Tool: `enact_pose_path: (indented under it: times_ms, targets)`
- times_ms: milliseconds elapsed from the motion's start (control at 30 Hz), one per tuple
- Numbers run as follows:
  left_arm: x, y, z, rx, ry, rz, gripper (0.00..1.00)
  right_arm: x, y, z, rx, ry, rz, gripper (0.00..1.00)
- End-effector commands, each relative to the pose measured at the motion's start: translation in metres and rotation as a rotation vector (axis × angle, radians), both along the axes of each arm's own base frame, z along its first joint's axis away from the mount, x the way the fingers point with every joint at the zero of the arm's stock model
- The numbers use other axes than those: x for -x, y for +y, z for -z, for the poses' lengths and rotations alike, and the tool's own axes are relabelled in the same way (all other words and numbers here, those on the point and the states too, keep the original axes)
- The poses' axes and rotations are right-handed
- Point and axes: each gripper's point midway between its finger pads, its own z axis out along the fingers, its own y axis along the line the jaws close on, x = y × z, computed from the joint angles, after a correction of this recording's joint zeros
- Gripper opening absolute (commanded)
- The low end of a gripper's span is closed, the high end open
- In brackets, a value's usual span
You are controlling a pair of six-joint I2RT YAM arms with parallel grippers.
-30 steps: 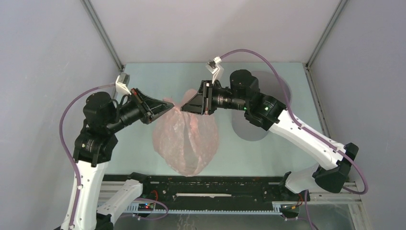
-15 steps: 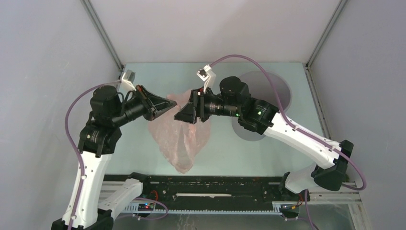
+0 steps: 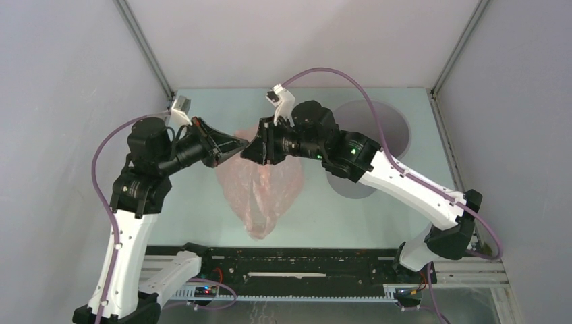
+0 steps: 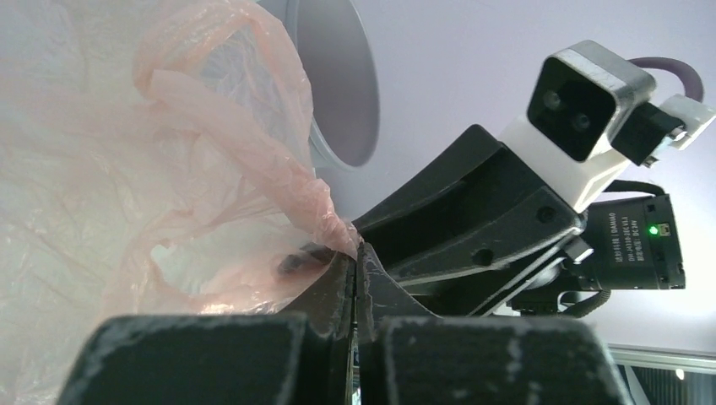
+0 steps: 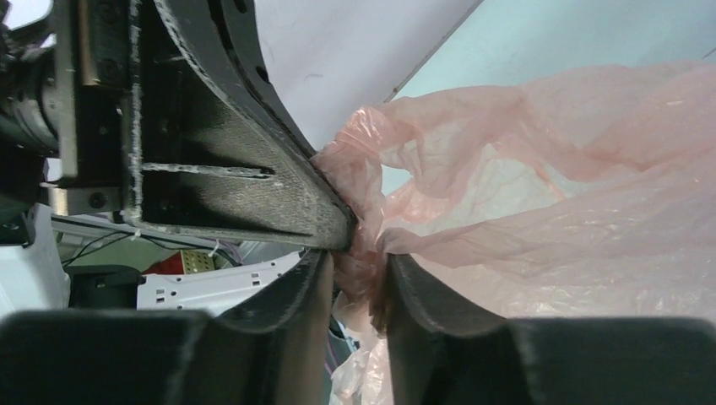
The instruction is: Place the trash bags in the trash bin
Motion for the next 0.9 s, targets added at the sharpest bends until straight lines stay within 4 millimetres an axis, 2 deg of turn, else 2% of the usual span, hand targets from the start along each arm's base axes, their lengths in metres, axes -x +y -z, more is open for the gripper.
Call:
enact_pose_path:
  times_ms: [0, 67, 133, 167, 200, 300, 400, 567, 733, 800, 867]
  targets:
    - [0.016, -0.003, -0.039, 0.019, -0.125, 0.054, 0.00, -0.006, -0.002, -0.006, 0.017, -0.059, 0.036, 0.29]
    - [0.016, -0.002, -0.041, 0.009, -0.135, 0.052, 0.00, -0.006, -0.004, -0.007, 0.019, -0.067, 0.037, 0.21]
    - [0.015, -0.002, -0.045, 0.002, -0.154, 0.053, 0.03, -0.005, -0.008, -0.009, 0.018, -0.075, 0.042, 0.07]
    - [0.016, -0.002, -0.049, -0.003, -0.173, 0.058, 0.14, -0.005, -0.010, -0.010, 0.018, -0.081, 0.048, 0.01]
    - [0.018, -0.002, -0.055, -0.010, -0.203, 0.066, 0.26, -0.006, -0.013, -0.012, 0.018, -0.087, 0.055, 0.00]
    - [0.023, 0.003, -0.072, -0.054, -0.306, 0.058, 0.59, -0.009, -0.026, -0.028, -0.009, -0.097, 0.075, 0.00]
    - [0.025, 0.010, -0.083, -0.098, -0.370, 0.023, 0.75, -0.016, -0.049, -0.058, -0.080, -0.066, 0.119, 0.00]
    - [0.027, 0.022, -0.097, -0.122, -0.432, -0.052, 0.84, -0.029, -0.101, -0.122, -0.216, -0.062, 0.182, 0.00]
    - [0.023, 0.029, -0.098, -0.112, -0.439, -0.115, 0.86, -0.030, -0.158, -0.185, -0.367, -0.124, 0.128, 0.00]
    - [0.020, 0.028, -0.096, -0.097, -0.430, -0.118, 0.86, -0.035, -0.180, -0.194, -0.393, -0.102, 0.105, 0.00]
    - [0.016, 0.025, -0.094, -0.079, -0.420, -0.110, 0.86, -0.042, -0.200, -0.191, -0.402, -0.036, 0.094, 0.00]
